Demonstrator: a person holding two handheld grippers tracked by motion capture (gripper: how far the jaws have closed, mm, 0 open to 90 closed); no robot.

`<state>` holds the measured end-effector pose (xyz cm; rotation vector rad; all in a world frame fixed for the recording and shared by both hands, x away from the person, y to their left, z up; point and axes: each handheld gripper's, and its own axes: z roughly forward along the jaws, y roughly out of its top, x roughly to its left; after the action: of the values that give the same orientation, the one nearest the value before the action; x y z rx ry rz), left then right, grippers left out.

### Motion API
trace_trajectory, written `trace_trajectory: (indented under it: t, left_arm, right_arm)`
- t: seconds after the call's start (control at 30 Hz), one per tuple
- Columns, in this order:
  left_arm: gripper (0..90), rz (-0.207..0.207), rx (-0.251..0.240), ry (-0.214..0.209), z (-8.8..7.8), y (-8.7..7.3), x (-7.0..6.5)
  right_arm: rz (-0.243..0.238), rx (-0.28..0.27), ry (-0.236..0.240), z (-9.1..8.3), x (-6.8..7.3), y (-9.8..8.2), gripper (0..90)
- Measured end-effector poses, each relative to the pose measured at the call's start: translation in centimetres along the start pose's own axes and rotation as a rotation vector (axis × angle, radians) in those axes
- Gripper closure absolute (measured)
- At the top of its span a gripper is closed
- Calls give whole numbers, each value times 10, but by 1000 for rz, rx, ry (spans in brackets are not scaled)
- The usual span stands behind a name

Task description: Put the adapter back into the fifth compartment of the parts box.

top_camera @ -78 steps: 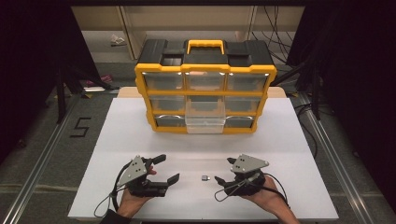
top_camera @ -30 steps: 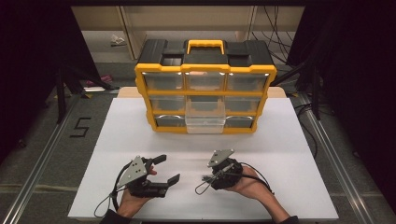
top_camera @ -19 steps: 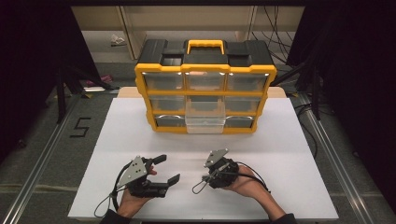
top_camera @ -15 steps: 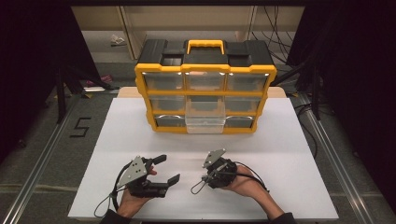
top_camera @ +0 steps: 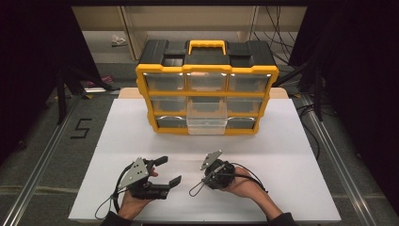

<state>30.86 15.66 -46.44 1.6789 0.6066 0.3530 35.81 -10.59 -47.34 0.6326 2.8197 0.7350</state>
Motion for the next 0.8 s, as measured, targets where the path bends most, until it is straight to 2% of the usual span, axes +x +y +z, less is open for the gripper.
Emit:
trace_trajectory:
  t: [0.1,0.33,0.43,0.47,0.8]
  left_arm:
    - [173,0,3,2,0,0,0]
    - [174,0,1,-1,0,0,0]
    - [175,-1,2,-1,0,0,0]
    - [176,-1,1,-2,0,0,0]
    - [176,0,0,-2,0,0,0]
  right_arm:
    - [4,9,19,1,-1,2,757]
    - [-2,11,11,0,0,3,759]
    - [2,-9,3,-5,-1,4,759]
    - [-7,-38,-5,-11,-3,5,760]
    - [3,-99,-26,-30,-6,7,759]
